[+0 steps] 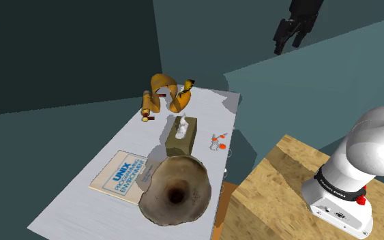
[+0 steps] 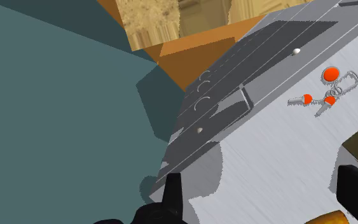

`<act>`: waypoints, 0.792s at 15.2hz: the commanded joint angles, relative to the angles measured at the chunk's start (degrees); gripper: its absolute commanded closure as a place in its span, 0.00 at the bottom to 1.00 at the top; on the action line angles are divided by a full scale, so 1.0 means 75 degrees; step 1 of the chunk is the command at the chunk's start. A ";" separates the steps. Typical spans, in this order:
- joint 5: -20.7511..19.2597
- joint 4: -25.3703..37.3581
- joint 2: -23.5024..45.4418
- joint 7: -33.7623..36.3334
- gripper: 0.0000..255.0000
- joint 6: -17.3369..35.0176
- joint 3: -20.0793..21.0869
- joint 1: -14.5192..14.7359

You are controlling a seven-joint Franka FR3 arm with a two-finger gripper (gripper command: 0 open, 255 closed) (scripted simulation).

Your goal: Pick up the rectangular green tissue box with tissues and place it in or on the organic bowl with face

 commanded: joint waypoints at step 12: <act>0.1271 -0.1257 0.1088 0.0175 0.00 0.2503 0.0160 0.0790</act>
